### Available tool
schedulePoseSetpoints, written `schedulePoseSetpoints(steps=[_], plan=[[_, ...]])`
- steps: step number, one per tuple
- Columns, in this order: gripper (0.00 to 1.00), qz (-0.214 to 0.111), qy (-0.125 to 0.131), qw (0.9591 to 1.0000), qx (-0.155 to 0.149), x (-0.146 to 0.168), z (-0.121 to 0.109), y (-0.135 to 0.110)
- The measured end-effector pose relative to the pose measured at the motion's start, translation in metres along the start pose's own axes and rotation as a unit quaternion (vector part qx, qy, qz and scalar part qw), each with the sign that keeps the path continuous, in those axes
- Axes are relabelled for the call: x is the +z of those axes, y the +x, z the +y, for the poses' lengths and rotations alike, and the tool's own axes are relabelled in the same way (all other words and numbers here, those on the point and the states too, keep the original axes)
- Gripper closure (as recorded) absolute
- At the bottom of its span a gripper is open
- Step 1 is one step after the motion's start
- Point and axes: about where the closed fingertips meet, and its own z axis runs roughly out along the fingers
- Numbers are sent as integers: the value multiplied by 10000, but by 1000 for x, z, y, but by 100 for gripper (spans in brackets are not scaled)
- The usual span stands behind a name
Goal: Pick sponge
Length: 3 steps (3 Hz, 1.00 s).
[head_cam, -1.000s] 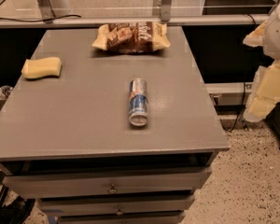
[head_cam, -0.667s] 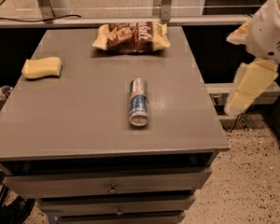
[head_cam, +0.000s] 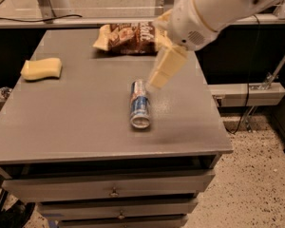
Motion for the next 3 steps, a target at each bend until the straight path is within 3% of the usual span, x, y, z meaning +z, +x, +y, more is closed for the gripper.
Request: schedulePoseSetpoints(steps=[1, 2, 3], plan=[[0, -659, 0, 9978, -76, 49, -11, -64], [0, -654, -6, 9978, -79, 48, -11, -63], [0, -904, 77, 9958, -112, 64, -19, -71]])
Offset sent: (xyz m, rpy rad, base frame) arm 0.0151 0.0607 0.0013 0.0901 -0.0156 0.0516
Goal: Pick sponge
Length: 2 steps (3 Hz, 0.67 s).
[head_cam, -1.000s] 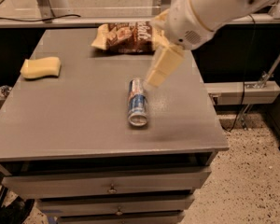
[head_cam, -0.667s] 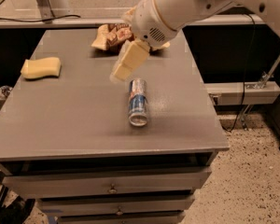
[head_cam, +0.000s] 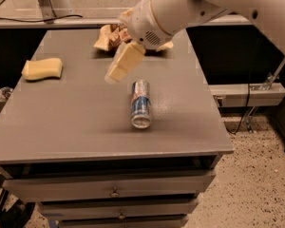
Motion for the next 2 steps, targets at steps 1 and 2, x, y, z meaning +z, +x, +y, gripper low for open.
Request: schedulePoseSetpoints(steps=[1, 2], plan=[[0, -394, 53, 9992, -87, 55, -23, -19], [0, -681, -243, 9973, -161, 131, -33, -46]])
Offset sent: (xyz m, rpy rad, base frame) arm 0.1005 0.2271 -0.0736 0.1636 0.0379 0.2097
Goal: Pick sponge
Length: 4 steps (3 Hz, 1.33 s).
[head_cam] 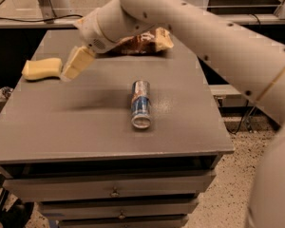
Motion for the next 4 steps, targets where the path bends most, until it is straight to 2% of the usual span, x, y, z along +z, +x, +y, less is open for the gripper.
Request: schedulePoseSetpoints(steps=[1, 2, 3, 4], plan=[[0, -201, -455, 9987, 62, 82, -2, -14], [0, -242, -558, 9980, 178, 125, -13, -28], [0, 4, -632, 9977, 257, 156, -19, -26], [0, 237, -670, 9969, 345, 170, -20, -13]])
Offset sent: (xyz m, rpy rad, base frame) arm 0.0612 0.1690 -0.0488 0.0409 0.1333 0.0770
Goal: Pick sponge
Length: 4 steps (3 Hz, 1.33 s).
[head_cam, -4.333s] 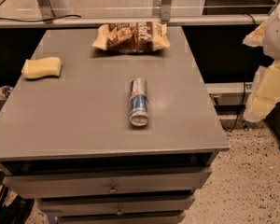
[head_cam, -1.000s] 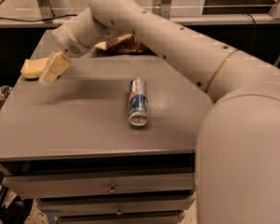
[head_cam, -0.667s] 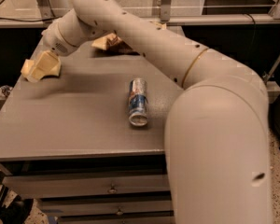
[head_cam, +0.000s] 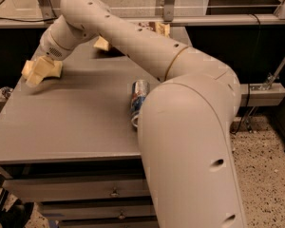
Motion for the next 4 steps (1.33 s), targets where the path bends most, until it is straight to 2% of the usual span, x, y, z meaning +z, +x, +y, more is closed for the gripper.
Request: schedulePoseSetpoints(steps=[1, 4], plan=[[18, 128, -10, 9999, 19, 7, -3, 8], [87, 174, -63, 9998, -100, 10, -10, 11]])
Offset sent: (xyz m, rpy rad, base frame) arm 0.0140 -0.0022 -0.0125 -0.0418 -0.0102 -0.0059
